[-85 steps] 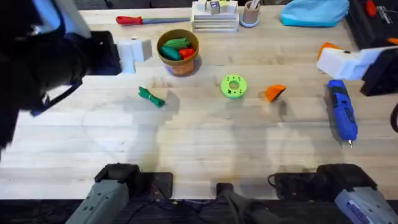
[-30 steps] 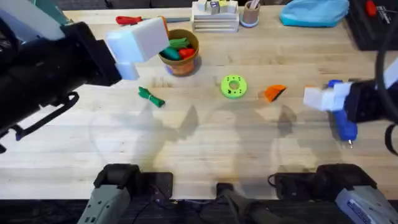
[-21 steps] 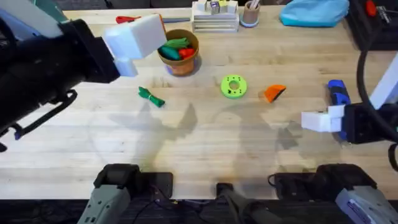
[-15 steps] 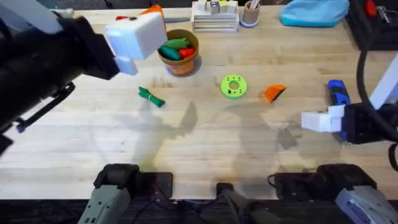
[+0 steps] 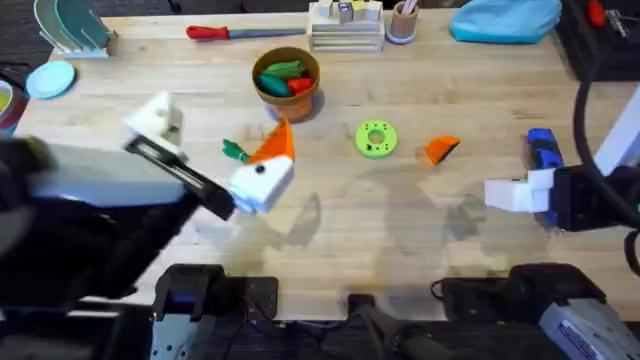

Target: Pick up the gripper from the table and insert it into the empty holder that is missing its gripper. Then pick up a screw, insert it into the mounting hole, and use the screwdriver to tighten it. Finally, clean up the table by picking up the vegetable and placing it into the bucket.

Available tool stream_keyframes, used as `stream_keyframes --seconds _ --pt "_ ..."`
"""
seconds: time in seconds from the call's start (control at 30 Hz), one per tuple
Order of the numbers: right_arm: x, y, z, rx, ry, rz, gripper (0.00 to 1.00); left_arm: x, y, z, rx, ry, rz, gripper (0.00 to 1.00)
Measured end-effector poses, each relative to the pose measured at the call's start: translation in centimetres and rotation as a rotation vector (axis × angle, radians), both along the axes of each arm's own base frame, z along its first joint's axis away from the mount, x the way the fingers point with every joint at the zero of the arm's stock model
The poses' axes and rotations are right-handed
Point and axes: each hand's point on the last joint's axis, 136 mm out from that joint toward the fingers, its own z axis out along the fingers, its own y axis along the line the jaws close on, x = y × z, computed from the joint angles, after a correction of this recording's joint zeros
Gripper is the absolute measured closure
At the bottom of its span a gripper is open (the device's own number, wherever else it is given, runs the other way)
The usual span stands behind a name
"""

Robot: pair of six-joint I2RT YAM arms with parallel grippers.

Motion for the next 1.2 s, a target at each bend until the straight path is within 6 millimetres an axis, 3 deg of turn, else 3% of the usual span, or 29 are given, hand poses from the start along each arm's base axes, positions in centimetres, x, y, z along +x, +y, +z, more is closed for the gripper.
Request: stream_keyframes --seconds 0.37,0.67,1.2 --pt "0.0 0.0 0.0 0.0 0.0 0.0 0.008 0.4 -2.4 -6.0 -0.081 0.005 -0.163 0.008" --pt "0.0 0.0 0.0 0.0 0.0 0.0 0.008 -0.7 -4.2 -10.0 -0.114 0.065 -0.303 0.008" --pt "0.0 0.0 0.0 0.0 0.0 0.0 0.007 -1.1 -4.5 -10.0 -0.115 0.041 -0.339 0.008"
